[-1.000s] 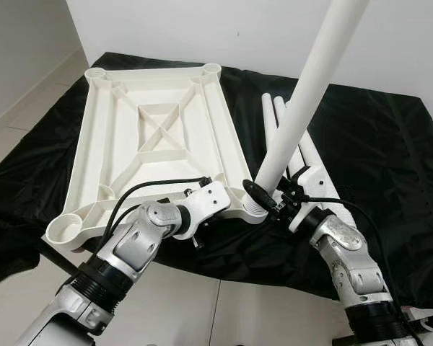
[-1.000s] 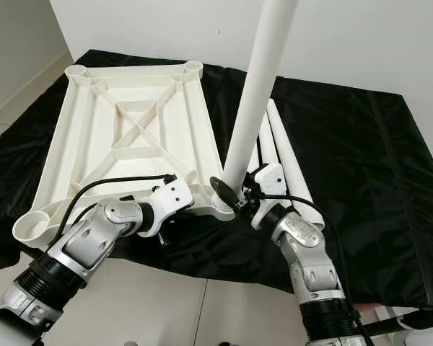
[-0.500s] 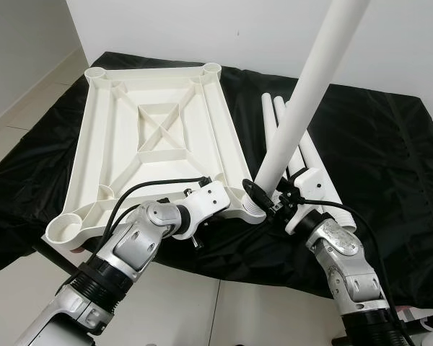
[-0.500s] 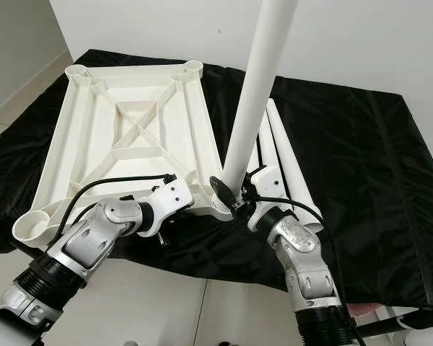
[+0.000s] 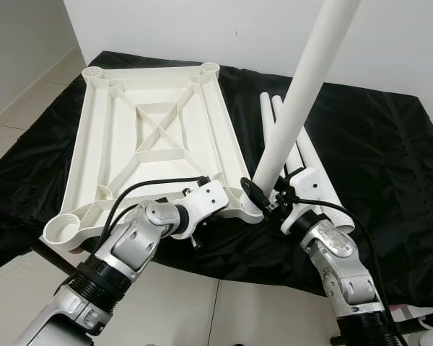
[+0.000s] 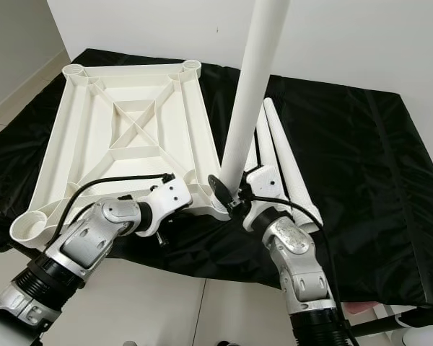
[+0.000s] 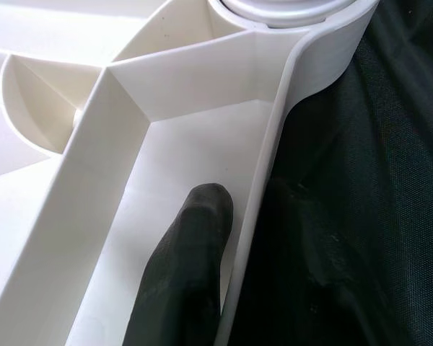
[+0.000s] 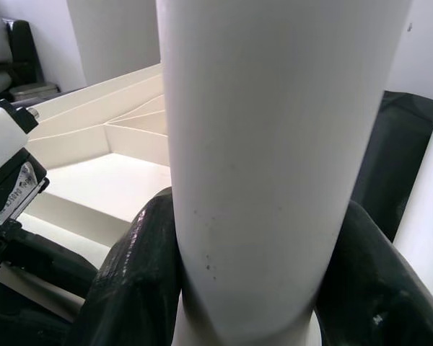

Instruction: Building children table

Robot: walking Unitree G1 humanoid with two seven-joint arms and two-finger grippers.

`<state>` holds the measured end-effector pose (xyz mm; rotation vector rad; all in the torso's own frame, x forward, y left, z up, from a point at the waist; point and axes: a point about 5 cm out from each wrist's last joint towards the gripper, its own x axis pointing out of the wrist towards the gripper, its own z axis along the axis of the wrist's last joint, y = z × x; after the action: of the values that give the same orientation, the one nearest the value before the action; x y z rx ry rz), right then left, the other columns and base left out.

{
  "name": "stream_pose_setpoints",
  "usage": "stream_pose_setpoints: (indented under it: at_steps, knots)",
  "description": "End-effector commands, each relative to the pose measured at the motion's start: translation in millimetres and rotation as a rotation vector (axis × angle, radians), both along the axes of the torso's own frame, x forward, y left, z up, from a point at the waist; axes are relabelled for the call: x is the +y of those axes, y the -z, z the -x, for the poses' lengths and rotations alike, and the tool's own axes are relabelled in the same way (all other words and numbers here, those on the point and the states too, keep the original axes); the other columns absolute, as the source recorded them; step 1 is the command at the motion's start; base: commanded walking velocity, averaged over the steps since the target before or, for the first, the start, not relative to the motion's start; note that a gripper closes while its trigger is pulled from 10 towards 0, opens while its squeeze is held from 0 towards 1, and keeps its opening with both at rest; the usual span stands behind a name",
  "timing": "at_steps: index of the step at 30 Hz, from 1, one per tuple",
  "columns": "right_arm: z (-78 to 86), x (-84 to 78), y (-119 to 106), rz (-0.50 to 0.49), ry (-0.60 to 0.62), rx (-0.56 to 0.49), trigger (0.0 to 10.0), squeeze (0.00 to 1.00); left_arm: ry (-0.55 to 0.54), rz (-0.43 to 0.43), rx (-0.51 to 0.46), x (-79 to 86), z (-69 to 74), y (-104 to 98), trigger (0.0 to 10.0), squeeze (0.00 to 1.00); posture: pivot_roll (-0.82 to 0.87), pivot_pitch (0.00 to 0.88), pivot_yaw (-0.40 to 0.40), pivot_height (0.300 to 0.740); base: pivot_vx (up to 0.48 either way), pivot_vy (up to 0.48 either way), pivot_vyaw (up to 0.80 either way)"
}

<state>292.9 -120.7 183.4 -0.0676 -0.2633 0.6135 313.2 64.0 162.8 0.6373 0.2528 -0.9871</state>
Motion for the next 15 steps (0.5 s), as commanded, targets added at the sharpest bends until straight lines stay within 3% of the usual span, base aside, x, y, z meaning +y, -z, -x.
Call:
stream_pose_setpoints:
  at_steps: [1, 15]
  knots:
    - [7.0, 18.0, 6.2, 0.0, -0.075, 0.031, 10.0, 0.0, 0.056, -0.008, 0.041, -7.9, 8.3, 7.4, 10.0, 0.0, -0.09, 0.165, -0.017, 0.74, 0.0, 0.0, 0.0]
    - [11.9, 21.2, 7.8, -0.021, -0.013, 0.033, 10.0, 0.0, 0.061, -0.005, 0.037, -9.0, 9.5, 5.9, 10.0, 0.0, -0.09, 0.154, -0.019, 0.74, 0.0, 0.0, 0.0]
